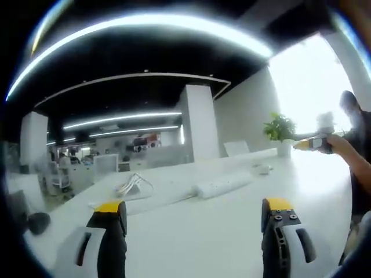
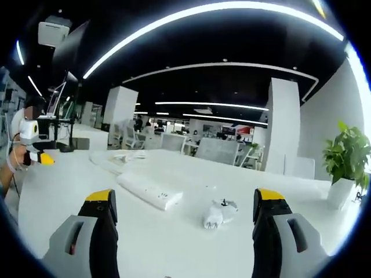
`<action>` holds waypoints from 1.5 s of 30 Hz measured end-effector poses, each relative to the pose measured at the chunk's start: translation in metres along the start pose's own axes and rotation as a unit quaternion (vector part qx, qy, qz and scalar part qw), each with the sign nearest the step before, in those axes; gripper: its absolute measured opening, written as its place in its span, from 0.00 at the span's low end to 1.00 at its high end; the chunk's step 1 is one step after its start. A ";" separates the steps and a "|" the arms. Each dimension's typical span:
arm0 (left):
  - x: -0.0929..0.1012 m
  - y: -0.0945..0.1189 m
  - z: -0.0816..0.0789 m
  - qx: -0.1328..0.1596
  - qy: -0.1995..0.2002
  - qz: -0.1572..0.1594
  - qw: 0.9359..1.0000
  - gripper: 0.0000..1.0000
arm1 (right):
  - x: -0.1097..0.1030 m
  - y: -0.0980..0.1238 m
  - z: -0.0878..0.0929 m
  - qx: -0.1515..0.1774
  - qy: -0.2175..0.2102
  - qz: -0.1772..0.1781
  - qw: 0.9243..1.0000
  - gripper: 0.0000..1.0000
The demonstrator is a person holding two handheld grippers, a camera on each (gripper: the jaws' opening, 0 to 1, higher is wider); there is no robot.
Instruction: Straighten the power strip on the desk, plug the charger into it
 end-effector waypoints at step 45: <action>0.001 -0.003 -0.006 0.007 -0.002 0.003 1.000 0.99 | 0.034 -0.119 0.046 -0.369 -0.045 -0.045 0.927 0.58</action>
Point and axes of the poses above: the point that each gripper's makers call its tool centre point, and the gripper's own axes: y roughly backward along the fingers, x roughly to its right, z roughly out of its underside, the point moved 8 cm from there along y, roughly backward along the fingers, and after that the axes turned 7 degrees about z, right-handed, at the moved point
